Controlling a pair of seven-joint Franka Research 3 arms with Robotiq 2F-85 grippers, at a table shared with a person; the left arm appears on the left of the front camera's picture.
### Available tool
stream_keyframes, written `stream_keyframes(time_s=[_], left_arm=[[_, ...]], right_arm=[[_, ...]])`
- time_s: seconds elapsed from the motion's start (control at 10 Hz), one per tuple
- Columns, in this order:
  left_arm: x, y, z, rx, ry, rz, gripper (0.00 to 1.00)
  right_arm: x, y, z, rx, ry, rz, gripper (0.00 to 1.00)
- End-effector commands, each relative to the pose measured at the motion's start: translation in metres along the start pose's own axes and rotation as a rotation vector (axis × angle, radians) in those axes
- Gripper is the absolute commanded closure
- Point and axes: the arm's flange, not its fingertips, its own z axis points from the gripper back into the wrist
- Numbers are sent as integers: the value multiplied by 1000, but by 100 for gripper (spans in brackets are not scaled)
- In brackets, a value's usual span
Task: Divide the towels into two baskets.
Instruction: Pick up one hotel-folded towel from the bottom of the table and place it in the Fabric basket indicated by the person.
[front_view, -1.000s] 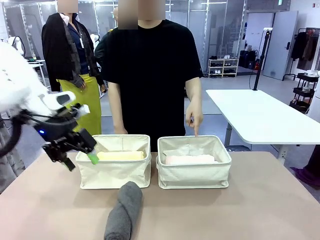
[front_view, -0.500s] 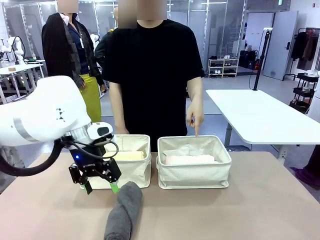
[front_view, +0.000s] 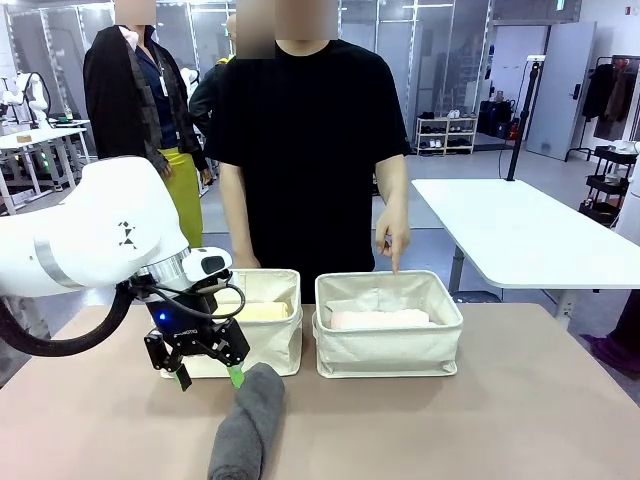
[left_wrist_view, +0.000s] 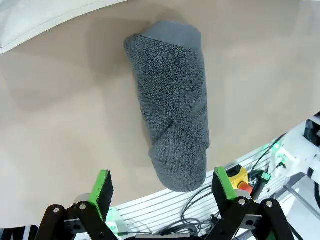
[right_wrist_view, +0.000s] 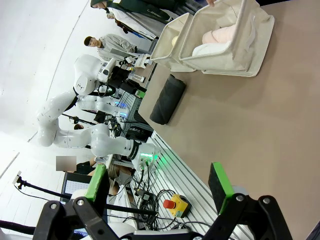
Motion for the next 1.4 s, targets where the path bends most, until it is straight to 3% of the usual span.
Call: stream_keyframes(time_s=[0.0,0.5,1.1,1.3], left_arm=[[-1,1,0,16,5,-2,0],[15,-14,-27,23,-4,71,0],[15,-49,-83,162,3,237,0],[14,-50,-95,124,-5,240,0]], right_arm=[[0,5,1,8,-5,4,0],[0,5,1,8,-5,4,0],[0,5,1,8,-5,4,0],[0,5,1,8,-5,4,0]])
